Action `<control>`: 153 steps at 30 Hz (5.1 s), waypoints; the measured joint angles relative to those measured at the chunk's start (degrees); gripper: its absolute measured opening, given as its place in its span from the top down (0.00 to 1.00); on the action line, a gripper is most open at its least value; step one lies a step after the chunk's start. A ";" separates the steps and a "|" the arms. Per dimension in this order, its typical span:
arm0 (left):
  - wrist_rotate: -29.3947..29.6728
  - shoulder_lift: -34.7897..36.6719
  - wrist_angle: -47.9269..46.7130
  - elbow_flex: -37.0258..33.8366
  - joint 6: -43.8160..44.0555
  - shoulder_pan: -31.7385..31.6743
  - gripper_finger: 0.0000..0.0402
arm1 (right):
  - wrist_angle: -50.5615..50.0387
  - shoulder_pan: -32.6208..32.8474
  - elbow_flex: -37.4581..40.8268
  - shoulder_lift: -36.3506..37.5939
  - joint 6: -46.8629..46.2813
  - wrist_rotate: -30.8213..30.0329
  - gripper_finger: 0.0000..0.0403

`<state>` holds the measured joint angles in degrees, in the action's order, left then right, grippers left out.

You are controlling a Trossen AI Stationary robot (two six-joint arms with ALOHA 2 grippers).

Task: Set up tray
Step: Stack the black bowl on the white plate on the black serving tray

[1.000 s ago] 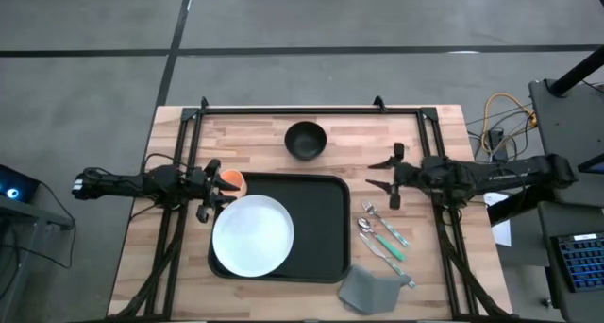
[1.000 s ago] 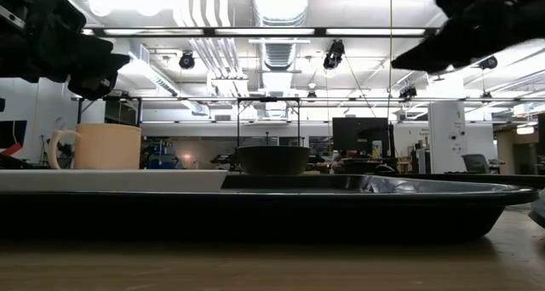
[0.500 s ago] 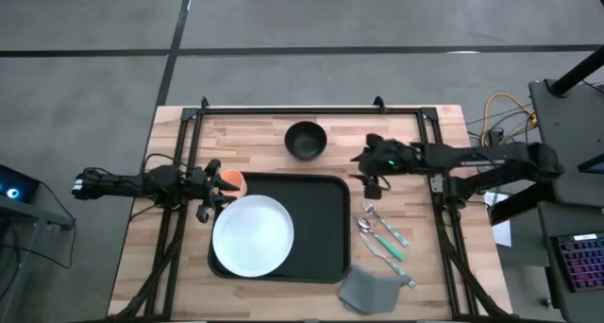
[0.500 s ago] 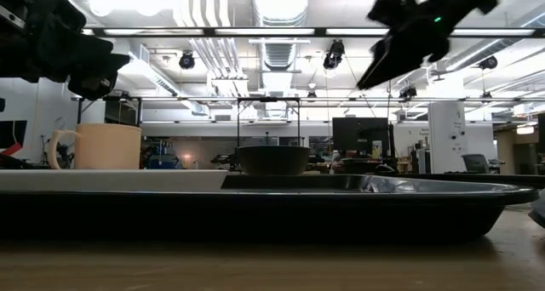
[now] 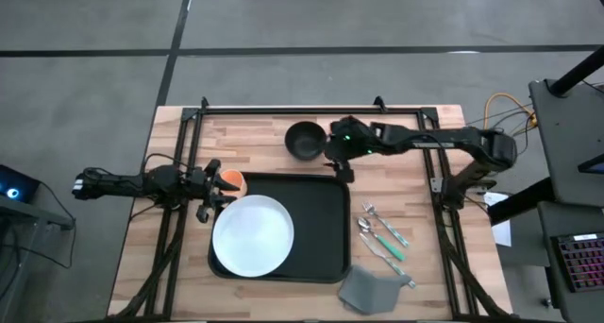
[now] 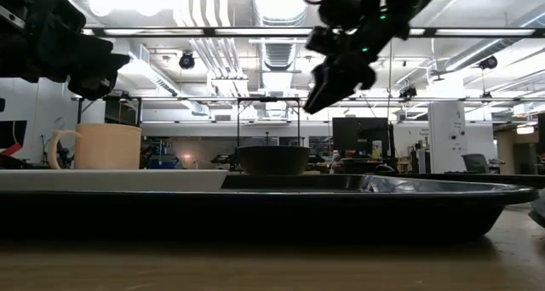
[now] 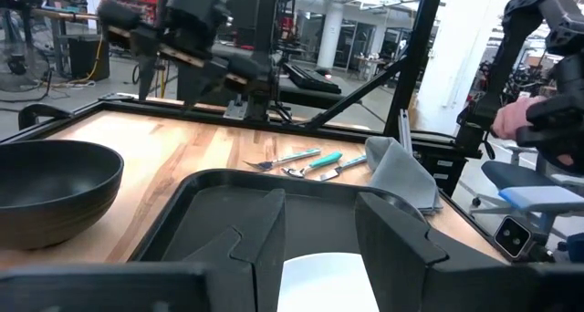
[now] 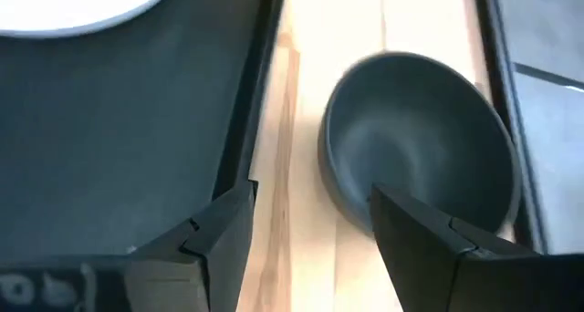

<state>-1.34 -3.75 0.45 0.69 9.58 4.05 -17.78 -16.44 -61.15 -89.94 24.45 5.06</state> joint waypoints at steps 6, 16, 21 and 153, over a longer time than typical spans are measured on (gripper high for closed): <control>0.00 0.02 0.00 0.00 0.00 -0.01 0.71 | 0.00 -0.80 -7.17 -7.90 -1.35 3.14 0.49; 0.00 -0.30 0.01 -0.02 0.00 -0.01 0.71 | -0.44 -0.64 -12.79 -17.29 -4.21 4.13 0.49; -0.01 -0.53 0.01 -0.02 0.00 0.00 0.71 | -0.41 -0.16 -13.22 -18.80 -5.97 2.19 0.49; -0.01 -5.17 0.43 -0.04 0.00 -0.01 0.71 | -20.69 30.89 -64.95 -51.46 -7.54 1.27 0.98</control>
<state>-1.36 -8.92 0.88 0.64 9.58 4.04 -38.47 14.46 -126.10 -141.41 16.90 6.33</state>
